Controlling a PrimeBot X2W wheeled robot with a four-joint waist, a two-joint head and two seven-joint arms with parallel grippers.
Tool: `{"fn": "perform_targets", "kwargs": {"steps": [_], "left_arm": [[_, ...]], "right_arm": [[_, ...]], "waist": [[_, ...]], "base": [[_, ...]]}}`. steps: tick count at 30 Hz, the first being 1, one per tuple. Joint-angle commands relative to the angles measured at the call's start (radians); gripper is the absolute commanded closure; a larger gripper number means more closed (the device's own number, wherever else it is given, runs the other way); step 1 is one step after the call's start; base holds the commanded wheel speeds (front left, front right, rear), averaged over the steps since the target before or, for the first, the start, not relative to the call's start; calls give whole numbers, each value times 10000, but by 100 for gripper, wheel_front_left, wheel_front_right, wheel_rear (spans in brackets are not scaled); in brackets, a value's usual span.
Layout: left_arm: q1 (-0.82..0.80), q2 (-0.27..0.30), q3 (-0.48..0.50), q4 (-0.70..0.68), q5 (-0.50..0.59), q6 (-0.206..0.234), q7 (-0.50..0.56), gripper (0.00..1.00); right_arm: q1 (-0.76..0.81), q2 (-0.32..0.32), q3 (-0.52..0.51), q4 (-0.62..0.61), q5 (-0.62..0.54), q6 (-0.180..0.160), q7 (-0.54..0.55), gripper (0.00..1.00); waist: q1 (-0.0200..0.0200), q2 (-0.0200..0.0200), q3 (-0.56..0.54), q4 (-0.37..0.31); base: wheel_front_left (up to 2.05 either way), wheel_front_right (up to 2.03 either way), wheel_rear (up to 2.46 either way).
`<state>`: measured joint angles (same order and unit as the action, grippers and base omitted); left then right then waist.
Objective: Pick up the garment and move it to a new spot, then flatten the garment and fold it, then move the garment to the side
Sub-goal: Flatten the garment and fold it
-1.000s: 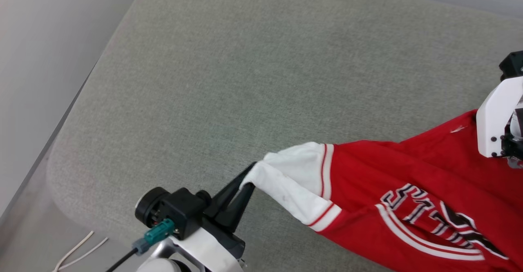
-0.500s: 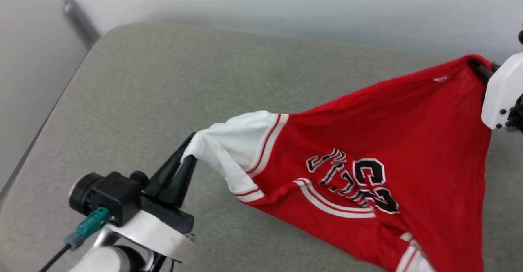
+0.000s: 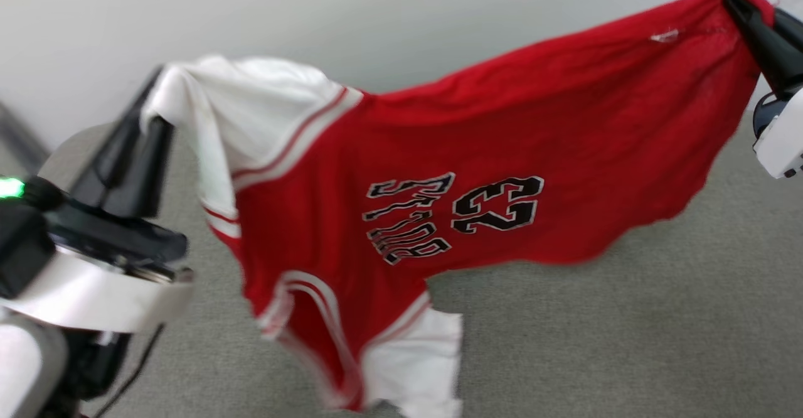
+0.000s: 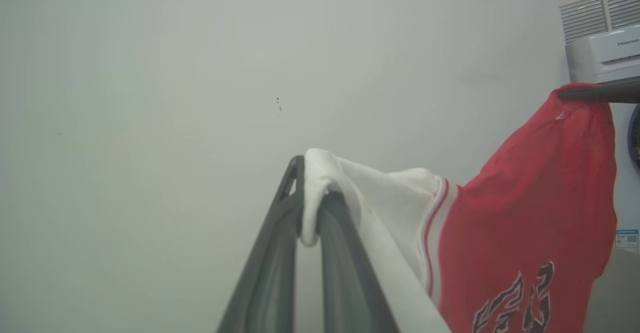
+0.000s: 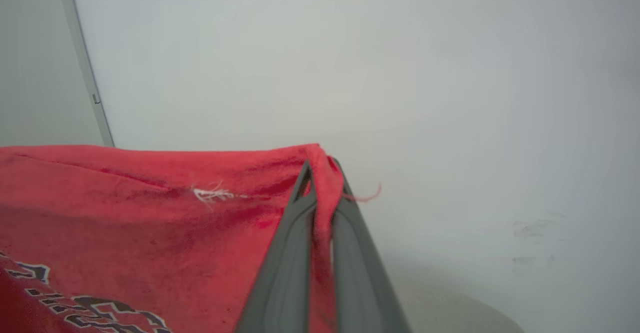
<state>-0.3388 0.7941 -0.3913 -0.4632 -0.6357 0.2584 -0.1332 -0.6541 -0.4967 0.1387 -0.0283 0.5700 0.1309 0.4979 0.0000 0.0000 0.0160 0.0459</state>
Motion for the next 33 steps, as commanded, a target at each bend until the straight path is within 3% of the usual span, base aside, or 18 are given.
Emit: {"fn": "perform_targets", "kwargs": {"steps": [1,7,14,21,28,33], "left_arm": [[-314,192,245,-135,82,57,52,100],[-1080,566,1044,-479,-201,126,241,100],[-2333,879,1568,-260,-490,-111,638,100],[-4918,1114,1441,520,-13,-905,903,100],[-8642,641,853,2284,472,-1910,1367,100],[-11514,-44,292,4246,1365,-2531,1130,100]], "right_arm": [[69,123,-88,-340,-137,-3,-40,100],[-252,393,-356,-1332,-503,-3,112,100],[-829,431,-647,-1736,-764,-3,199,100],[-2220,438,-1031,-1614,-864,-3,387,100],[-4477,622,-1050,-859,-1370,-3,368,100],[-6482,656,-837,489,-2007,-5,-92,100]], "waist": [[0,0,-55,-319],[0,0,145,-728],[0,0,761,-930],[0,0,2156,-880],[0,0,4138,-775],[0,0,5316,-664]], "base": [[0,0,0],[0,0,0],[0,0,0],[0,0,0],[0,0,0],[0,0,0]]}}
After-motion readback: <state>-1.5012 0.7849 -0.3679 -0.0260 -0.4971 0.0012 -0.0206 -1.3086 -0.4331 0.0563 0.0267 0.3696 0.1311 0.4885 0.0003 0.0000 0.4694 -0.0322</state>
